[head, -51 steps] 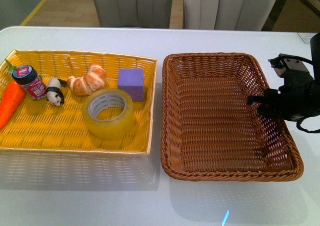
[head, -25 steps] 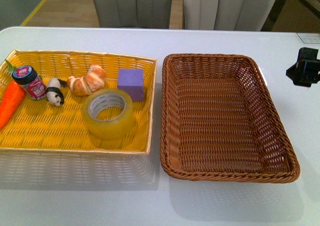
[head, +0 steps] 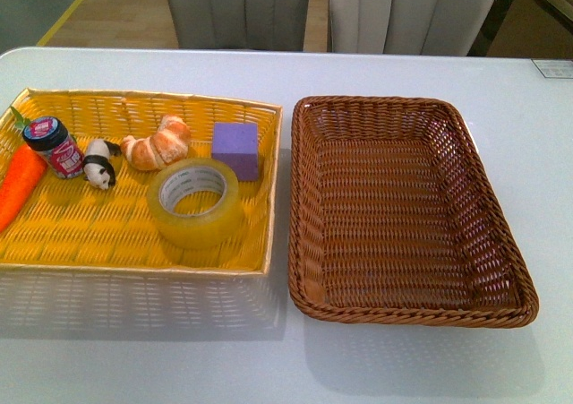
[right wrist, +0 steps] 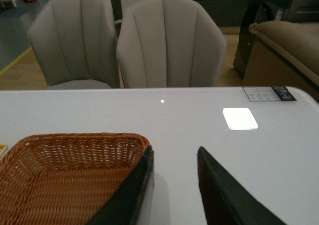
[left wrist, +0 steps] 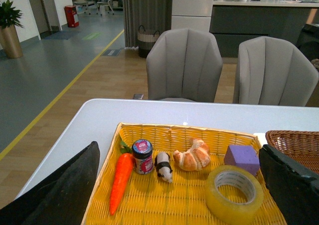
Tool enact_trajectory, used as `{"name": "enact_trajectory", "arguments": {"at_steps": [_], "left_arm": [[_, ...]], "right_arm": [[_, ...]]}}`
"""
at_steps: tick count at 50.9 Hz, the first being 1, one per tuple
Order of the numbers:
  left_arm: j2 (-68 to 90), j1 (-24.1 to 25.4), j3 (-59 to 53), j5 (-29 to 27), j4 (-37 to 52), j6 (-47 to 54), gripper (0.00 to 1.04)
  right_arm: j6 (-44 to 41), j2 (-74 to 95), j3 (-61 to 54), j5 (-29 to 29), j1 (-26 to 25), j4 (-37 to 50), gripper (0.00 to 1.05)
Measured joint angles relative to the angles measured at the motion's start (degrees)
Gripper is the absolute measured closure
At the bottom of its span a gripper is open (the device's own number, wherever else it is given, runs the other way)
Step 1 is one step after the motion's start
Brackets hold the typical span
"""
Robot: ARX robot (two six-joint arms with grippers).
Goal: Move tape to another basket
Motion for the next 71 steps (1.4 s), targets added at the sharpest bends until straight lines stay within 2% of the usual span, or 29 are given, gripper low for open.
{"name": "enact_trajectory", "arguments": {"at_steps": [6, 14, 24, 33, 37, 40, 71], "left_arm": [[0.0, 0.0, 0.0, 0.0, 0.0, 0.0, 0.09], [0.0, 0.0, 0.0, 0.0, 0.0, 0.0, 0.09], [0.0, 0.0, 0.0, 0.0, 0.0, 0.0, 0.09], [0.0, 0.0, 0.0, 0.0, 0.0, 0.0, 0.09], [0.0, 0.0, 0.0, 0.0, 0.0, 0.0, 0.09], [0.0, 0.0, 0.0, 0.0, 0.0, 0.0, 0.09], [0.0, 0.0, 0.0, 0.0, 0.0, 0.0, 0.09]], "right_arm": [[-0.1, -0.1, -0.4, -0.1, 0.0, 0.0, 1.03], [-0.6, -15.0, -13.3, 0.5, 0.4, -2.5, 1.03], [-0.7, -32.0, -20.8, 0.5, 0.7, -10.2, 1.03], [-0.7, -41.4, -23.2, 0.7, 0.7, -16.8, 1.03], [-0.7, -50.0, -23.5, 0.7, 0.7, -26.4, 1.03], [-0.7, -54.0, -23.6, 0.7, 0.7, -29.7, 1.03], [-0.7, -78.3, -24.6, 0.7, 0.7, -50.5, 1.03]]}}
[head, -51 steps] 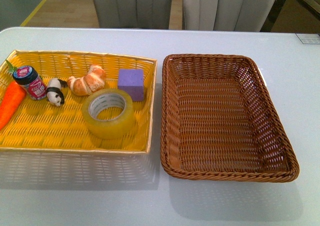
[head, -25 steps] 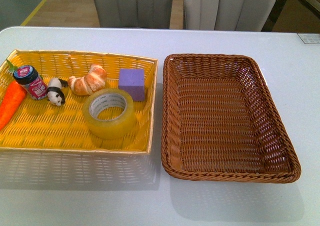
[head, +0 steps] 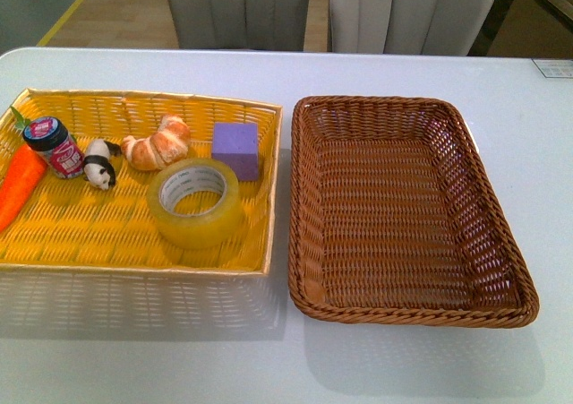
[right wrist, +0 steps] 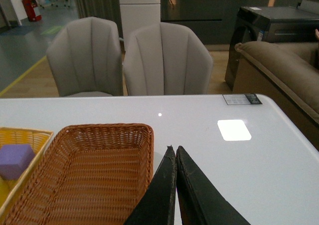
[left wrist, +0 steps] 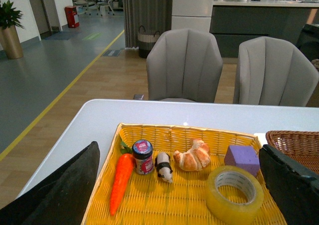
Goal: Move tape to another basket
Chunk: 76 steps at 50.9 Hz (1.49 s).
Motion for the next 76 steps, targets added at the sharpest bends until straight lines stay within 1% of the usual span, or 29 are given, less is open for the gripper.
{"name": "enact_trajectory", "arguments": {"at_steps": [12, 28, 39, 43, 45, 59, 60, 72, 73, 75, 76], "left_arm": [[0.0, 0.0, 0.0, 0.0, 0.0, 0.0, 0.09], [0.0, 0.0, 0.0, 0.0, 0.0, 0.0, 0.09], [0.0, 0.0, 0.0, 0.0, 0.0, 0.0, 0.09], [0.0, 0.0, 0.0, 0.0, 0.0, 0.0, 0.09], [0.0, 0.0, 0.0, 0.0, 0.0, 0.0, 0.09], [0.0, 0.0, 0.0, 0.0, 0.0, 0.0, 0.09], [0.0, 0.0, 0.0, 0.0, 0.0, 0.0, 0.09], [0.0, 0.0, 0.0, 0.0, 0.0, 0.0, 0.09], [0.0, 0.0, 0.0, 0.0, 0.0, 0.0, 0.09], [0.0, 0.0, 0.0, 0.0, 0.0, 0.0, 0.09], [0.0, 0.0, 0.0, 0.0, 0.0, 0.0, 0.09]], "right_arm": [[0.0, -8.7, 0.0, 0.0, 0.0, -8.3, 1.03], [0.0, -16.5, 0.0, 0.0, 0.0, -15.9, 1.03], [0.0, -19.8, 0.0, 0.0, 0.0, -19.4, 1.03], [0.0, -25.6, 0.0, -0.1, 0.0, -27.0, 1.03], [0.0, -27.5, 0.0, 0.0, 0.0, -28.7, 1.03], [0.0, -29.7, 0.0, 0.0, 0.0, -29.4, 1.03], [-0.1, -29.7, 0.0, 0.0, 0.0, -29.4, 1.02], [-0.1, -29.7, 0.0, 0.0, 0.0, -29.5, 0.64], [-0.1, -29.7, 0.0, 0.0, 0.0, -29.5, 0.62], [-0.1, -29.7, 0.0, 0.0, 0.0, -29.5, 0.52], [-0.1, -29.7, 0.0, 0.0, 0.0, -29.5, 0.48]]}}
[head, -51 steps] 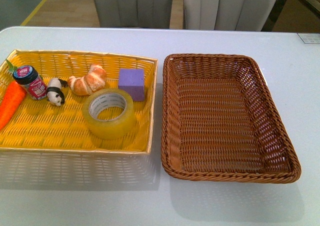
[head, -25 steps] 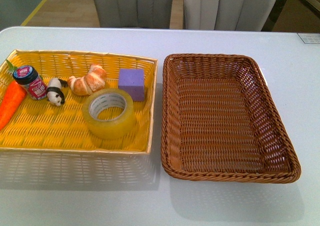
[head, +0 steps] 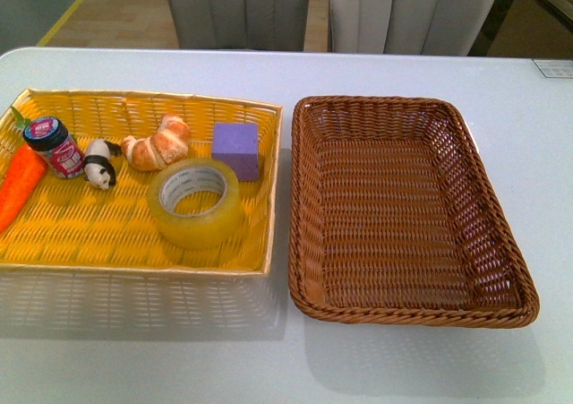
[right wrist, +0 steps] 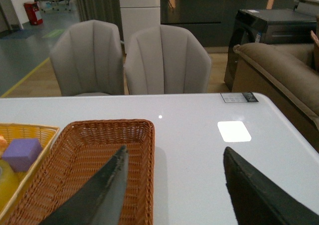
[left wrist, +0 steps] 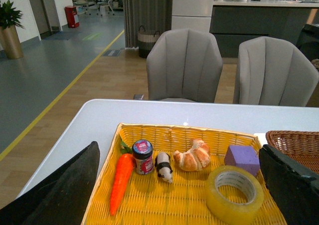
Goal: Move tape to another basket
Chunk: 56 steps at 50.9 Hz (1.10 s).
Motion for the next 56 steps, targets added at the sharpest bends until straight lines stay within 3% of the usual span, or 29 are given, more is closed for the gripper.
{"name": "enact_trajectory", "arguments": {"at_steps": [3, 5, 8, 12, 19, 30, 44, 56], "left_arm": [[1.3, 0.6, 0.8, 1.7, -2.4, -0.3, 0.09], [7.4, 1.5, 5.6, 6.9, -13.2, -1.4, 0.09], [16.7, 1.6, 10.3, 9.2, -20.4, -2.3, 0.09], [30.4, 1.5, 13.8, 9.3, -17.1, -2.7, 0.09], [51.5, 0.6, 18.6, 7.6, -0.3, -3.4, 0.09], [79.8, -3.4, 27.6, 3.0, 16.4, -5.0, 0.09], [109.1, -8.2, 43.1, -0.8, 17.6, -11.5, 0.09], [121.3, -10.7, 55.1, -3.7, 13.4, -15.5, 0.09]], "right_arm": [[0.0, 0.0, 0.0, 0.0, 0.0, 0.0, 0.38], [0.0, 0.0, 0.0, 0.0, 0.0, 0.0, 0.29], [0.0, 0.0, 0.0, 0.0, 0.0, 0.0, 0.2], [0.0, 0.0, 0.0, 0.0, 0.0, 0.0, 0.07], [0.0, 0.0, 0.0, 0.0, 0.0, 0.0, 0.09], [0.0, 0.0, 0.0, 0.0, 0.0, 0.0, 0.09], [0.0, 0.0, 0.0, 0.0, 0.0, 0.0, 0.09], [0.0, 0.0, 0.0, 0.0, 0.0, 0.0, 0.09]]}}
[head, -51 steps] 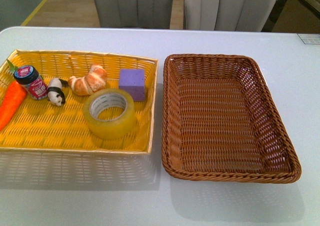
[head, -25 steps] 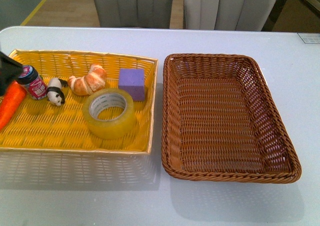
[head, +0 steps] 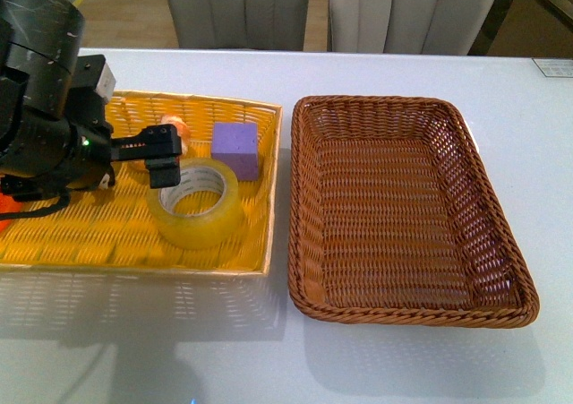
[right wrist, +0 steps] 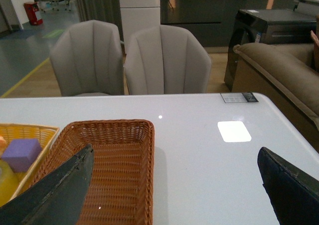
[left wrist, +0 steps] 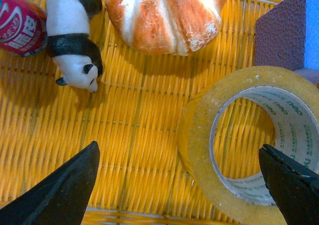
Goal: Move tape to another basket
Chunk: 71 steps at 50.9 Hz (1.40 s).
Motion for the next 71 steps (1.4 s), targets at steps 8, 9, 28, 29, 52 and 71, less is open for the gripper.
{"name": "enact_trajectory", "arguments": {"at_steps": [8, 9, 28, 29, 52, 71], "left_arm": [[3.5, -0.4, 3.5, -0.7, -1.9, -1.0, 0.09], [3.8, -0.4, 3.8, -0.7, -2.0, -1.0, 0.09], [10.1, -0.5, 9.4, -1.5, -4.7, -2.0, 0.09], [10.2, -0.6, 9.6, -1.5, -4.7, -2.0, 0.09], [12.1, -1.4, 11.3, -1.4, -5.7, -3.0, 0.71], [9.8, -1.1, 8.2, -1.0, -2.9, -3.7, 0.89]], "right_arm": [[0.0, 0.0, 0.0, 0.0, 0.0, 0.0, 0.09], [0.0, 0.0, 0.0, 0.0, 0.0, 0.0, 0.09], [0.0, 0.0, 0.0, 0.0, 0.0, 0.0, 0.09], [0.0, 0.0, 0.0, 0.0, 0.0, 0.0, 0.09], [0.0, 0.0, 0.0, 0.0, 0.0, 0.0, 0.09], [0.0, 0.0, 0.0, 0.0, 0.0, 0.0, 0.09]]}}
